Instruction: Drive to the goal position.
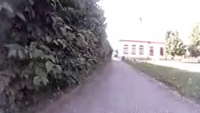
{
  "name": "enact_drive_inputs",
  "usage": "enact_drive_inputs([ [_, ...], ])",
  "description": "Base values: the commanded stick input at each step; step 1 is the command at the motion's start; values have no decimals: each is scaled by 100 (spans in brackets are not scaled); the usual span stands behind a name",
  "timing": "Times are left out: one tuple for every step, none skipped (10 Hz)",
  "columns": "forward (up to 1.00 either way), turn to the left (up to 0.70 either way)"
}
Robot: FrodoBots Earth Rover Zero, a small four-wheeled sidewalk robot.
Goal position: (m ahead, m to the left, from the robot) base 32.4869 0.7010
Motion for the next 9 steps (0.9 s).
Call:
enact_drive_inputs([
  [44, -19],
  [44, 0],
  [44, 2],
  [44, 2],
  [44, 2],
  [44, -1],
  [44, -24],
  [44, -27],
  [44, -27],
])
